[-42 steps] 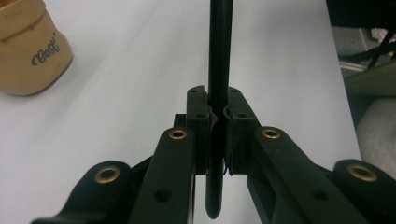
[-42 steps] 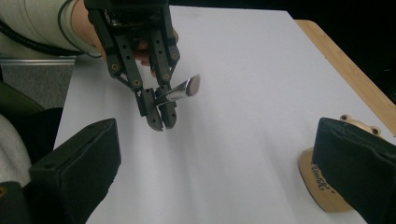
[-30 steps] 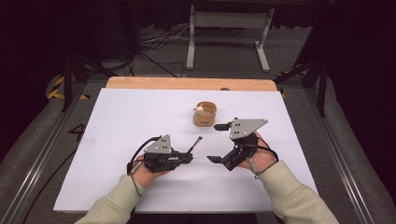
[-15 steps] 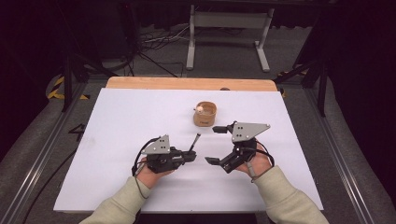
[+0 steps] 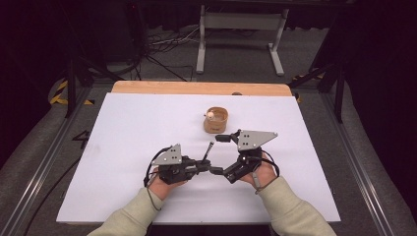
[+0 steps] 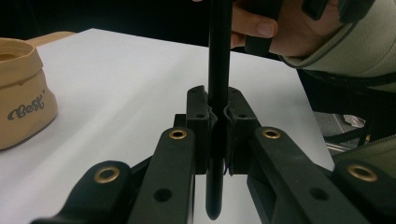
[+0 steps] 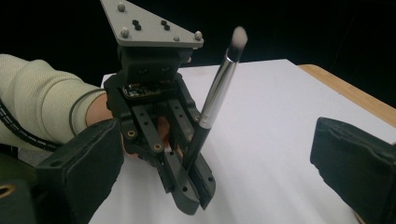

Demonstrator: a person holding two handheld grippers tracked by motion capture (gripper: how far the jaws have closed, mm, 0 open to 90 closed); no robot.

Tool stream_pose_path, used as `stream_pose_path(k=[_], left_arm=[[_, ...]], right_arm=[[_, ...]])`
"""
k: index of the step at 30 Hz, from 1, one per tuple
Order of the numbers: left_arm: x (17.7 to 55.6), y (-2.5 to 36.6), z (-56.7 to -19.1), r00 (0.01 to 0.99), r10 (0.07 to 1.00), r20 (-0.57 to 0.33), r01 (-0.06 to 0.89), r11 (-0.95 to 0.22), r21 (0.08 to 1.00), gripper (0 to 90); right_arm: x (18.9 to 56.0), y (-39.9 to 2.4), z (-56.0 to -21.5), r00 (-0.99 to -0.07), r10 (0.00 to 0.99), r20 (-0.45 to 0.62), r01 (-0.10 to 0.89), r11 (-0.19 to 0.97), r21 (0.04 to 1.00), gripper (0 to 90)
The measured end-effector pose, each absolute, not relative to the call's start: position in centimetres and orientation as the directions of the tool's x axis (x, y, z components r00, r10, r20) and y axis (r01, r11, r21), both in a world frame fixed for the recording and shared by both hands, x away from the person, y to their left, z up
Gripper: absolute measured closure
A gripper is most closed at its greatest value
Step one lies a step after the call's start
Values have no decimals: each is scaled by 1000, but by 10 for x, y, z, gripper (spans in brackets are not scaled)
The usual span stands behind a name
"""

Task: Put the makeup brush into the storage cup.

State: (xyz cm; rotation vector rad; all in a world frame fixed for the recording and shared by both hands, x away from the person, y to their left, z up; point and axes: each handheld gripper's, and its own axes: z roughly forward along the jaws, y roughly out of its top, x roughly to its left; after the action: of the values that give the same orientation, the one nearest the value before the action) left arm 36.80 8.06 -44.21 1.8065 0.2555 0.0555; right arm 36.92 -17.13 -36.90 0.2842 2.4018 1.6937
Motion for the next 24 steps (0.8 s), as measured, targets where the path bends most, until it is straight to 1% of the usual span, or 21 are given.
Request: stream_pose_path(k=[5, 12, 15, 19, 23, 24], left_arm=[[368, 80, -442, 974, 203, -97, 143, -226, 964, 829], [368, 80, -442, 973, 211, -97, 144, -225, 964, 829], [368, 81, -442, 972, 213, -98, 146, -223, 964, 829], [368, 81, -442, 971, 217, -97, 146, -224, 964, 829], [368, 81, -442, 971, 219, -100, 150, -223, 963, 829], [368, 81, -443, 970, 220, -102, 151, -220, 964, 829]], right_arm=[[369, -168, -371, -963, 268, -33, 54, 313, 948, 46], [368, -163, -376, -953, 303, -7, 73, 253, 965, 82], [365, -159, -378, -940, 341, -6, 79, 237, 968, 143], [364, -157, -381, -931, 365, 1, 87, 217, 972, 218], [362, -157, -382, -923, 385, 12, 95, 195, 976, 337], [362, -157, -382, -920, 393, 14, 95, 187, 978, 387]])
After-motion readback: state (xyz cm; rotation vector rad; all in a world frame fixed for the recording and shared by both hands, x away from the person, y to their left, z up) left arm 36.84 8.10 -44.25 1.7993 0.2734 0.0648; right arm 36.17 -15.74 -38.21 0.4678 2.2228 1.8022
